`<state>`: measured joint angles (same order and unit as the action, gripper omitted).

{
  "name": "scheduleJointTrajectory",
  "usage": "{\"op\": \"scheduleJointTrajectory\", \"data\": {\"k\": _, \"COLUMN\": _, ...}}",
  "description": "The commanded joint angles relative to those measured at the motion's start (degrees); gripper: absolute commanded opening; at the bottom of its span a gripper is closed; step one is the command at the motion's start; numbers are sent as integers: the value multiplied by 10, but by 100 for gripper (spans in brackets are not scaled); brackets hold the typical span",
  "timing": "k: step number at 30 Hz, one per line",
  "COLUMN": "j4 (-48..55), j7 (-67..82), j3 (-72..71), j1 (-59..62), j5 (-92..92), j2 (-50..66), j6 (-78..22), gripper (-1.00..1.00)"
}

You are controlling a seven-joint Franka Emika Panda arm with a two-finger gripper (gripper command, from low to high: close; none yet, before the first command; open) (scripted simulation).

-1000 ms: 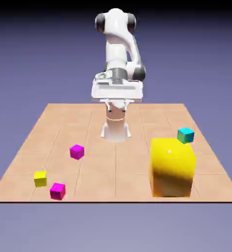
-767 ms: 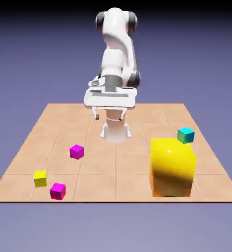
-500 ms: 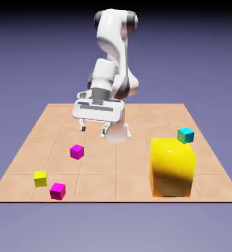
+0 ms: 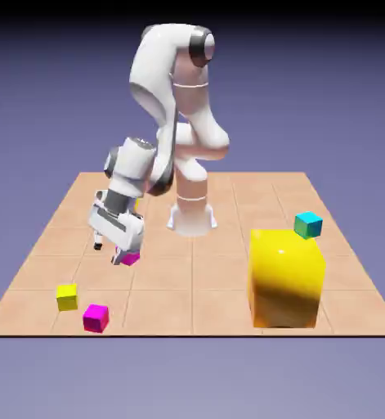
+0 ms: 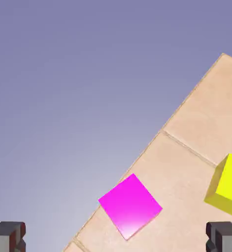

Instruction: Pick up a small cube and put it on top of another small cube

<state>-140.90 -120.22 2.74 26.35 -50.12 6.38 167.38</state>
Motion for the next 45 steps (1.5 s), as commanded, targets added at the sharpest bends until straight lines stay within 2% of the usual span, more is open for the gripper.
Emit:
{"op": "scheduleJointTrajectory", "data": {"k": 1, "j4": 6, "j7": -25, "j3": 1, "j1": 7, "j5": -16, "j2": 13, "j6": -2, "gripper": 0}}
{"op": "scheduleJointTrajectory", "data": {"k": 12, "j4": 76, "j7": -294, "j3": 10, "j1": 100, "j5": -189, "j2": 147, "j6": -25, "gripper": 0}}
{"op": "scheduleJointTrajectory", "data": {"k": 19, "j4": 161, "j7": -404, "j3": 44, "j1": 90, "j5": -299, "j2": 268, "j6": 13, "gripper": 0}}
{"op": "scheduleJointTrajectory", "data": {"k": 20, "j4": 161, "j7": -404, "j3": 44, "j1": 90, "j5": -299, "j2": 268, "j6": 13, "gripper": -100}}
{"op": "scheduleJointTrajectory", "data": {"k": 27, "j4": 76, "j7": -293, "j3": 14, "j1": 103, "j5": -188, "j2": 147, "j6": -26, "gripper": -100}}
{"op": "scheduleJointTrajectory", "data": {"k": 45, "j4": 76, "j7": -256, "j3": 388, "j1": 398, "j5": -75, "j2": 131, "j6": -127, "gripper": -100}}
